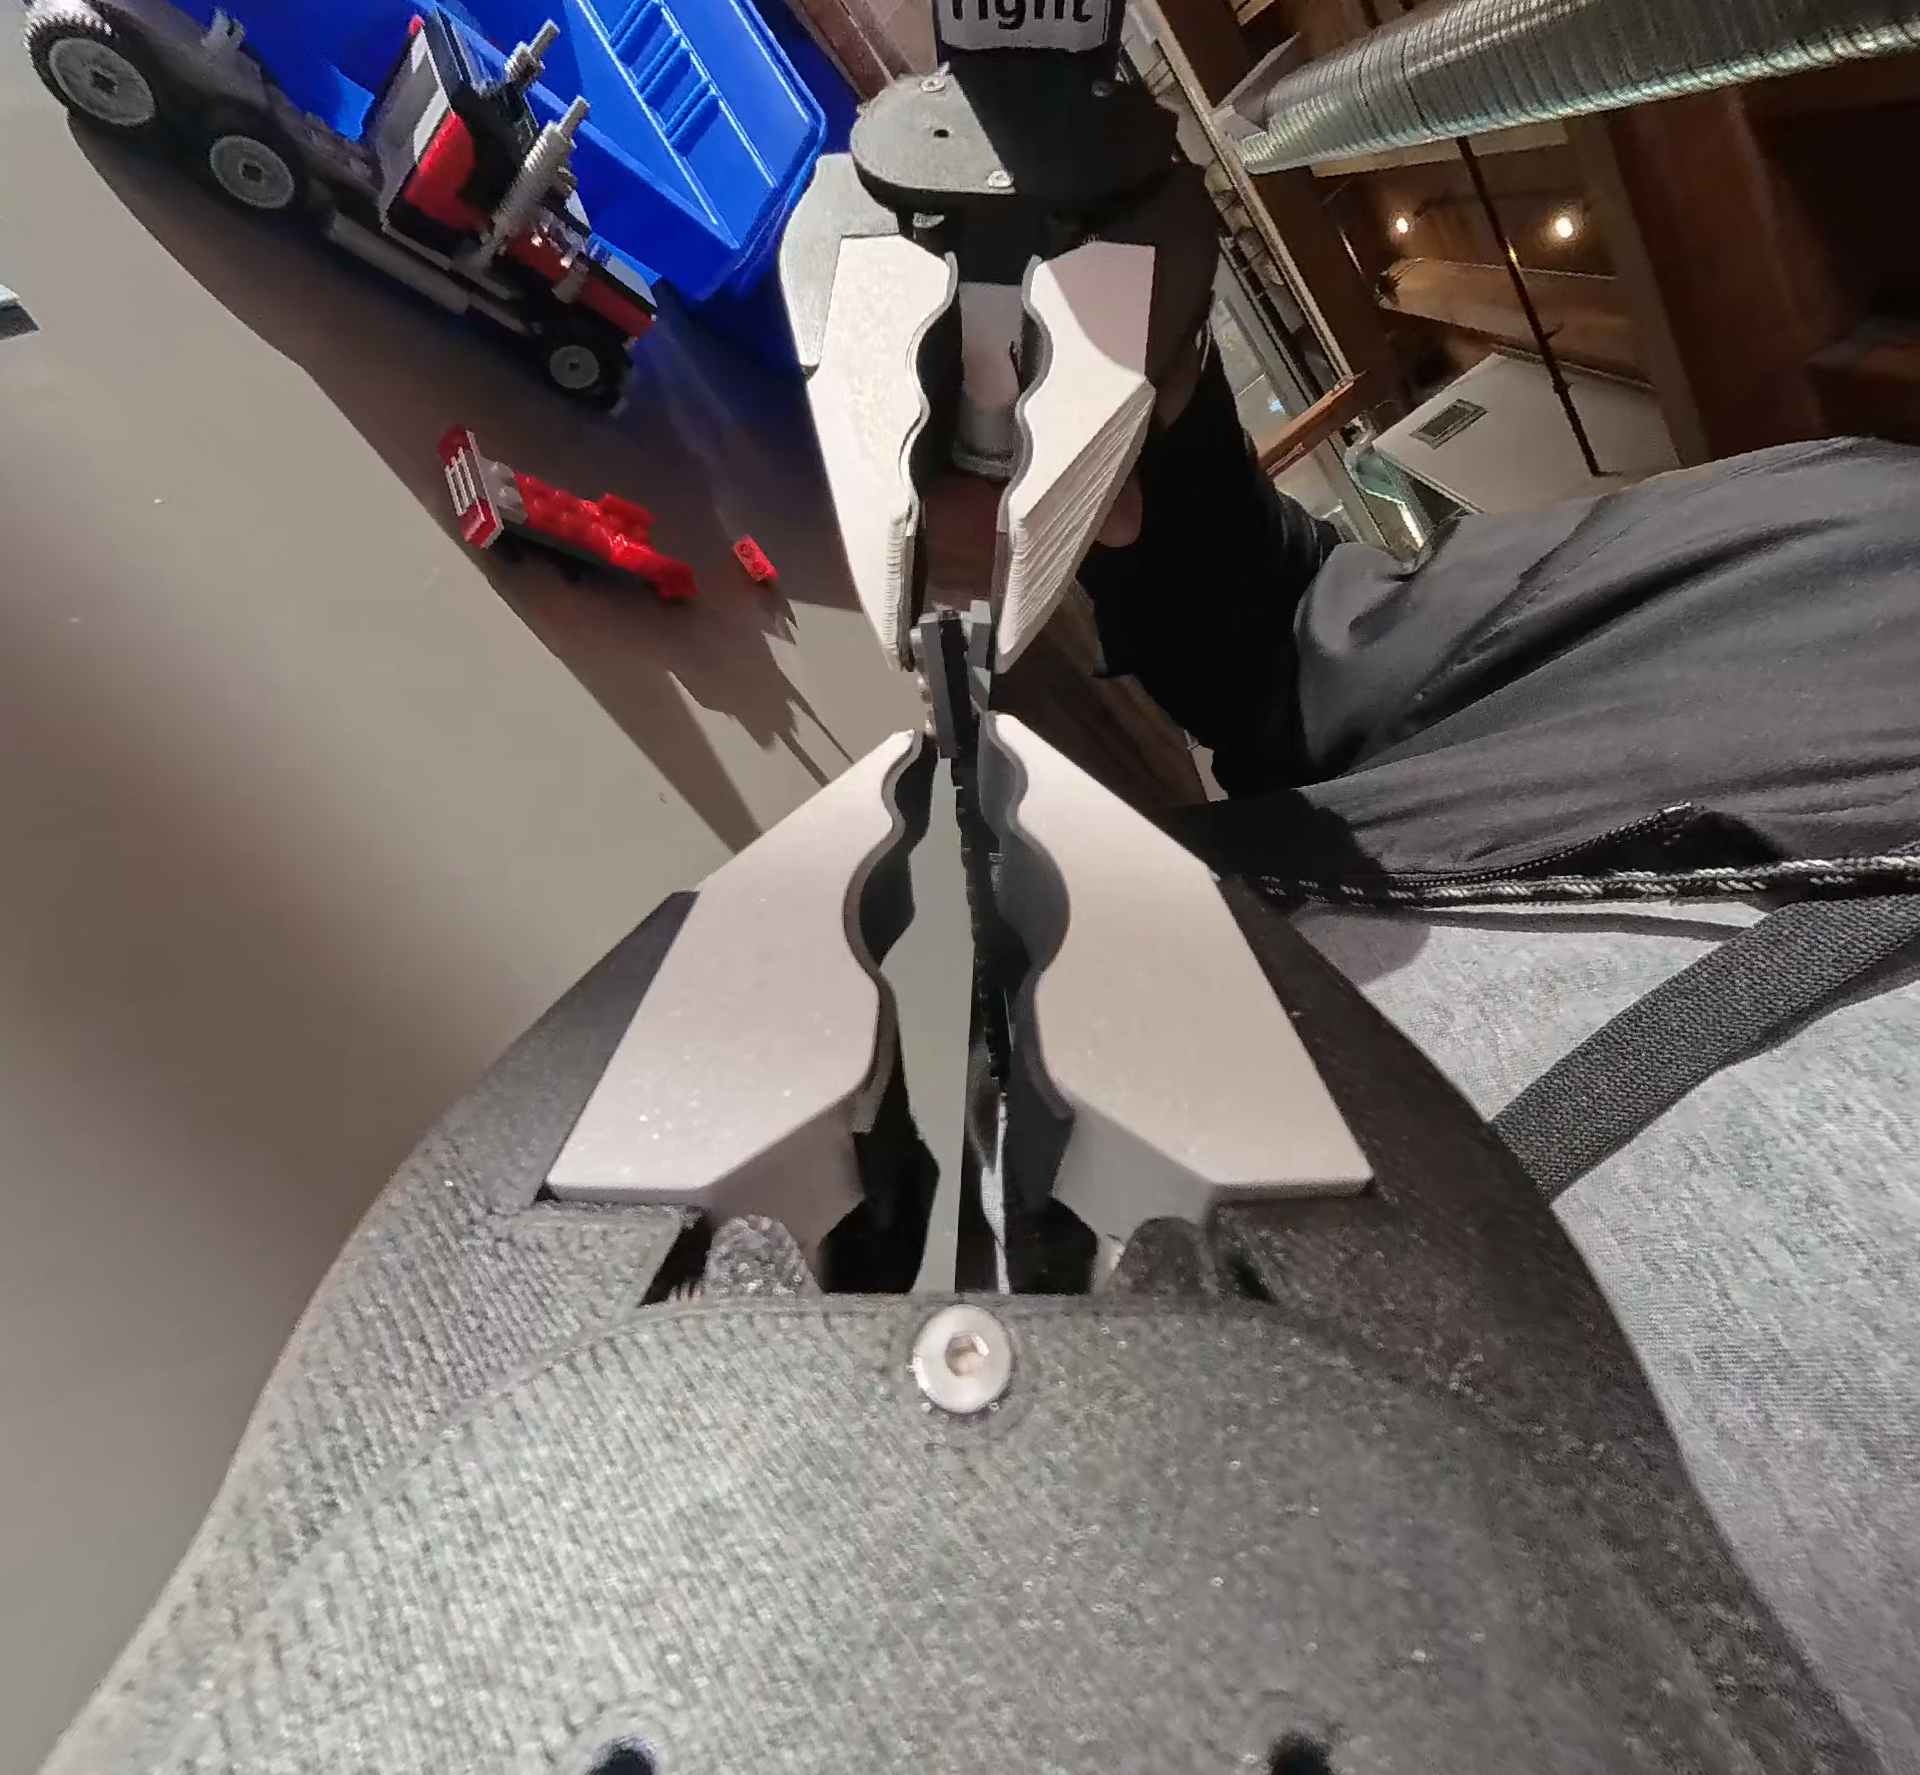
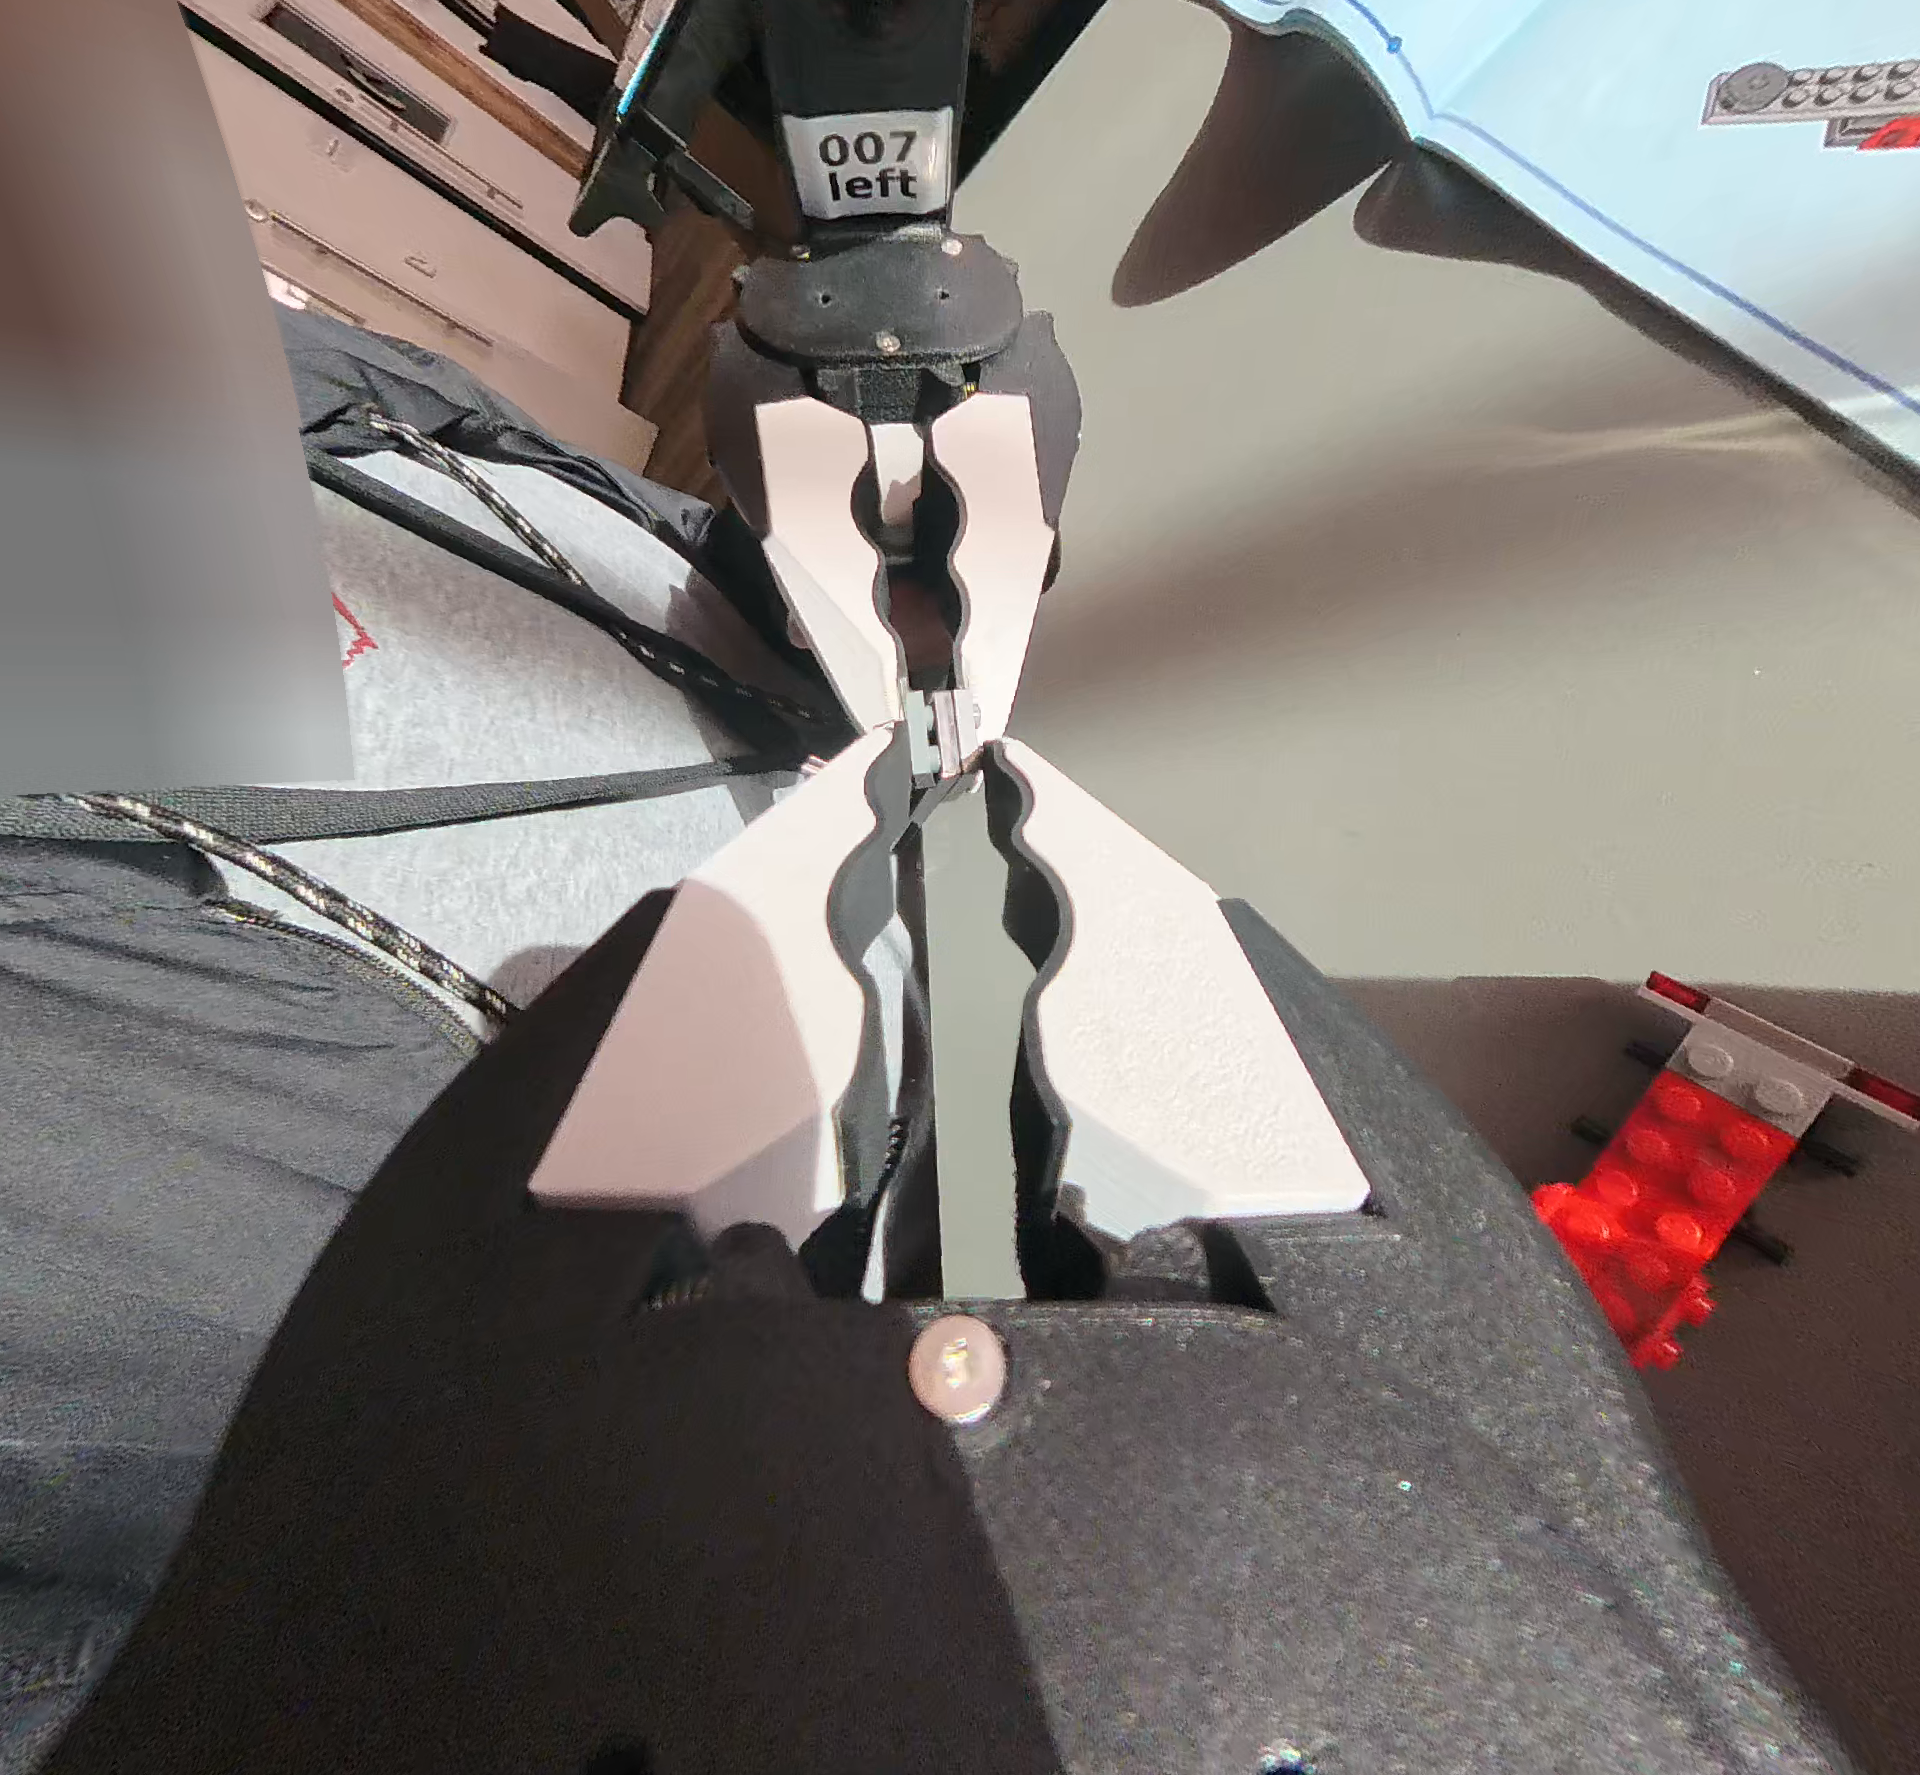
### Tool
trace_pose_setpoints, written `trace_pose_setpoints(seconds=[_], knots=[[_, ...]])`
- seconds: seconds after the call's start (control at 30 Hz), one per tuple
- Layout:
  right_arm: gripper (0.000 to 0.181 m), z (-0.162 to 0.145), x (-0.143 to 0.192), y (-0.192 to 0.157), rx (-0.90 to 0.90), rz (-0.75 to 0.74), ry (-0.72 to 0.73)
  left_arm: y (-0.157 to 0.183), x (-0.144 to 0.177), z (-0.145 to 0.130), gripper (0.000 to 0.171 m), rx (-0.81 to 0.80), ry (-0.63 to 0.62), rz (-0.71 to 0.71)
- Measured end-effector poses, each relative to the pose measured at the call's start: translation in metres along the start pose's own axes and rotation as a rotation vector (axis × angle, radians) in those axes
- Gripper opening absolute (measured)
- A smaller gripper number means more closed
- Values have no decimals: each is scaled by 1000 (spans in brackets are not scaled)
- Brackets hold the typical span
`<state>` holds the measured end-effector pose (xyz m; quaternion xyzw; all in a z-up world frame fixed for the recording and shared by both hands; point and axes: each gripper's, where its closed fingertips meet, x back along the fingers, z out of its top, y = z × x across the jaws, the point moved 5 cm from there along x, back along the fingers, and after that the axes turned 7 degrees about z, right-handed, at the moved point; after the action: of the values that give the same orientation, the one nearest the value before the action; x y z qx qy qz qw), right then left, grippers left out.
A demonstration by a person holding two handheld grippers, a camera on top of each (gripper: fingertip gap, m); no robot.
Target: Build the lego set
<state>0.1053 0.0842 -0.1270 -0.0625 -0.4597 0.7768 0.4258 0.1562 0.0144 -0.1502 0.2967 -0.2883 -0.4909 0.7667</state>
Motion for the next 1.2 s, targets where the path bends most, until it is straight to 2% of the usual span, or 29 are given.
trace_pose_setpoints(seconds=[0.23, 0.47, 0.77, 1.2], knots=[[15, 8, -1, 0, -3, 11, 131, 0, 8, 8, 10, -80, 73, 15], [14, 11, -1, -7, 49, -10, 178, 5, 11, 11, 10, -201, 115, 10], [14, 18, -2, -15, 229, -123, 173, 5, 14, 16, 11, -157, 155, -43], [16, 13, -1, -21, 147, -41, 199, 12, 11, 15, 9, -385, 186, 47]])
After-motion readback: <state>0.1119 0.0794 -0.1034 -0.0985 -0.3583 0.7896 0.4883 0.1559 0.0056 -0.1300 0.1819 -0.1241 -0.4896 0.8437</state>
